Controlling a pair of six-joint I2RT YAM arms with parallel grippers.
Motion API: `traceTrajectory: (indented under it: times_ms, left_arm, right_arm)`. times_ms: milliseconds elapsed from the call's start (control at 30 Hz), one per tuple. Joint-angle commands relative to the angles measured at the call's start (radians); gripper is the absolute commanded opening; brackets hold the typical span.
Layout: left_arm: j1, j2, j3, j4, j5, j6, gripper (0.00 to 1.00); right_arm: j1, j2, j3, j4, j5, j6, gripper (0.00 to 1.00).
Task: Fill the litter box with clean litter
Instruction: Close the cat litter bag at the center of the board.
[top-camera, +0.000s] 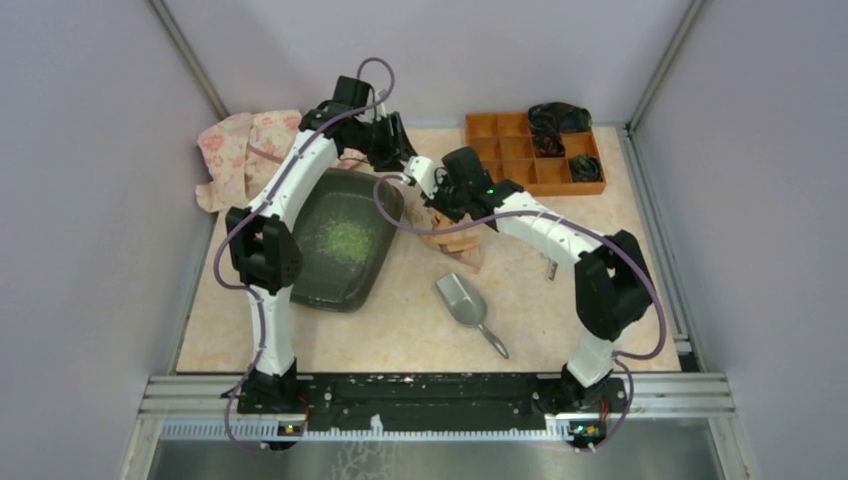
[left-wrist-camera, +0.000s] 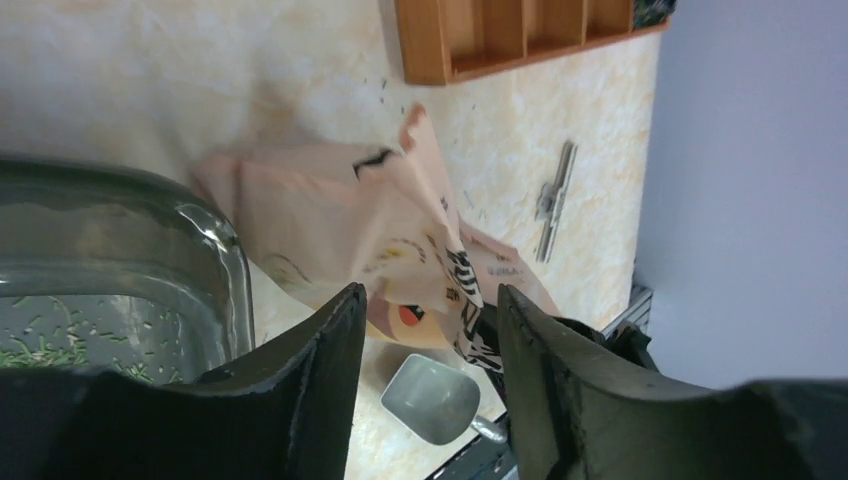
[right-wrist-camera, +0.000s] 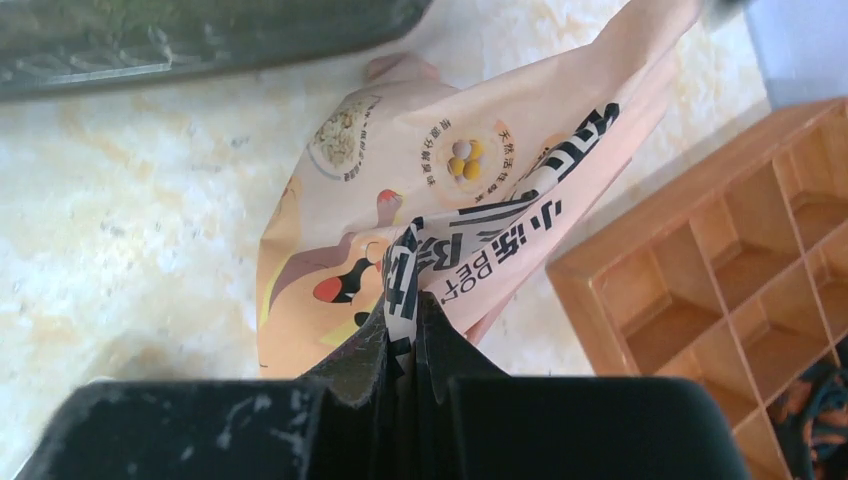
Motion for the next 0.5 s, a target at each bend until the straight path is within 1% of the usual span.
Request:
traceTrajectory:
  times_ms: [0, 67, 133, 167, 200, 300, 367, 467]
  left_arm:
    - [0.02, -0.055, 0.066, 0.027, 0.038, -0.003, 0.61]
    - [0.019, -0.054, 0.064, 0.017, 0.028, 0.015, 0.71]
    - [0.019, -0.06, 0.055, 0.018, 0.035, 0.04, 0.85]
    - [0.016, -0.064, 0.053, 0.026, 0.046, 0.057, 0.94]
    - [0.01, -0.069, 0.053, 0.03, 0.061, 0.078, 0.98]
    - [-0.028, -0.081, 0.069, 0.016, 0.061, 0.137, 0.99]
    - [-0.052, -0.083, 0.068, -0.012, 0.035, 0.16, 0.99]
    - [-0.078, -0.091, 0.016, -0.016, 0.033, 0.14, 0.99]
  right_arm:
    - [-0.005, -0.153, -0.045, -0.034, -0.003, -0.02, 0.0]
    - [-0.005, -0.198, -0.077, -0.021, 0.027, -0.047, 0.0]
    - [-0.005, -0.244, -0.125, 0.022, 0.057, -0.076, 0.0]
    - [-0.005, -0.264, -0.147, 0.037, 0.061, -0.101, 0.0]
    - [-0.003, -0.279, -0.166, 0.054, 0.073, -0.122, 0.0]
    - [0.011, -0.312, -0.244, 0.148, 0.163, -0.188, 0.0]
    - [0.017, -0.338, -0.297, 0.218, 0.184, -0.21, 0.0]
    - [0.038, -0.345, -0.344, 0.278, 0.222, -0.235, 0.0]
